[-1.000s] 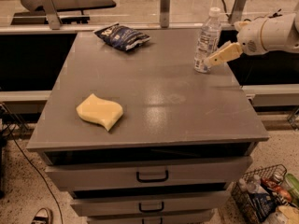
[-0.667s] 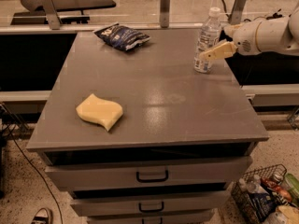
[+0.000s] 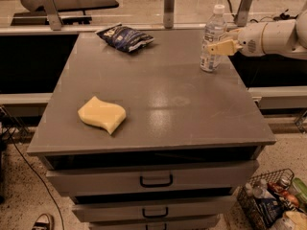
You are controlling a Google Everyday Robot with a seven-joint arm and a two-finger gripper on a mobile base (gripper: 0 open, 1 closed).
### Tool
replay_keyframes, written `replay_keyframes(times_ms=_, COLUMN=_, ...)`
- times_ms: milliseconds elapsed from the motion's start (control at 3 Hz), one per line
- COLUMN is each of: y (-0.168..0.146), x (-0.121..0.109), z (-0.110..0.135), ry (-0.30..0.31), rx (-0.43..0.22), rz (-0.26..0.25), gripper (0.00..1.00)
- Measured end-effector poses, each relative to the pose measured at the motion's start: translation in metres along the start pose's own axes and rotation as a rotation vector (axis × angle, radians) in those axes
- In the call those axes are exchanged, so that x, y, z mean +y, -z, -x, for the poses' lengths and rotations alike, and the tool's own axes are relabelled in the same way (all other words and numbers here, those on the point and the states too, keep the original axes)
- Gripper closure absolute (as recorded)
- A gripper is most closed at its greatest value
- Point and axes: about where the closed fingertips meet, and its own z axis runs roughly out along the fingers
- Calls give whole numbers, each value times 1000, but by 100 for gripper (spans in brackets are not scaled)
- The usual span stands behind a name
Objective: Move blue plastic bottle near blue chip bag
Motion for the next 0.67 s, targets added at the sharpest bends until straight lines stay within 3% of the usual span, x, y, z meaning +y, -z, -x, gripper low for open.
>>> replay_keyframes(times_ms=333, y=19, x=5, z=25, ry=37, rx=-58, rz=2, gripper=87)
replay_keyframes(times_ms=667, y=16, x=7, z=26, ry=40, rx=-59, rz=7, gripper=100)
